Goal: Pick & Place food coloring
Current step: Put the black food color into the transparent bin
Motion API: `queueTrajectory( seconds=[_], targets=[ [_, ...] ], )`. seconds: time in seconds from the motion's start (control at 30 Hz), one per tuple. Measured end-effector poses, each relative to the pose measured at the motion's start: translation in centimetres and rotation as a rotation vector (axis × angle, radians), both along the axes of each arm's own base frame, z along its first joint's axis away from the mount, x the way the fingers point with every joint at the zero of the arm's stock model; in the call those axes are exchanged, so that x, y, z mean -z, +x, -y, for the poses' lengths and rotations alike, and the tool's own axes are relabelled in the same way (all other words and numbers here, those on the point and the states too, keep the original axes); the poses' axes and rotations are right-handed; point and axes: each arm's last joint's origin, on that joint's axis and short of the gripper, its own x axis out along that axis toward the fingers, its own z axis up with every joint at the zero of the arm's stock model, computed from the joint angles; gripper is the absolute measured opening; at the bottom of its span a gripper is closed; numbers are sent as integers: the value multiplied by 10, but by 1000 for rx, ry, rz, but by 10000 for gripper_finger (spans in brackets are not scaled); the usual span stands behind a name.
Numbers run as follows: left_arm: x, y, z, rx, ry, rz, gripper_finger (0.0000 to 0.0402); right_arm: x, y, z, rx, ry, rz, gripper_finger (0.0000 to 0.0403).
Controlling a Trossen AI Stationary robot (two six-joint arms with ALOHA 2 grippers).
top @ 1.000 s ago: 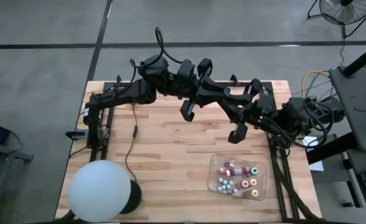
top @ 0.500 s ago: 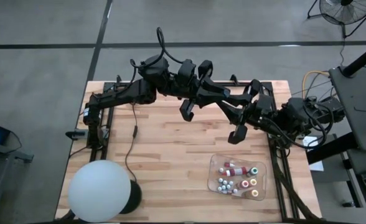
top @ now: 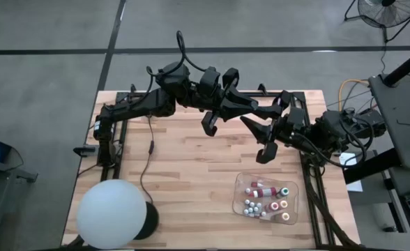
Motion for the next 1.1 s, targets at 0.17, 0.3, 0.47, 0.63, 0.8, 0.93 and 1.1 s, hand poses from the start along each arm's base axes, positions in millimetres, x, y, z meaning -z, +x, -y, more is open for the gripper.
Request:
queueTrajectory(
  seconds=[0.17, 0.3, 0.47, 0.63, 0.8, 0.93, 1.1],
  targets=[
    [1, 0, 0, -12, 10, 1, 44, 1, 0, 1, 52, 9, -13, 147],
    [1, 1, 0, -16, 10, 0, 44, 2, 0, 2, 83, 14, -26, 137],
    [1, 1, 0, -13, 12, -1, 44, 3, 0, 2, 95, 33, -30, 127],
    [1, 1, 0, -9, 12, -2, 44, 4, -1, 3, 120, 30, -38, 127],
    [3, 1, 0, 7, -2, -28, 44, 4, 0, 3, 128, 15, -48, 132],
    [5, 2, 0, 13, -6, -59, 44, 5, 0, 3, 133, 3, -58, 127],
    [5, 2, 0, 9, -3, -57, 44, 5, 0, 3, 133, 2, -59, 106]
  ],
)
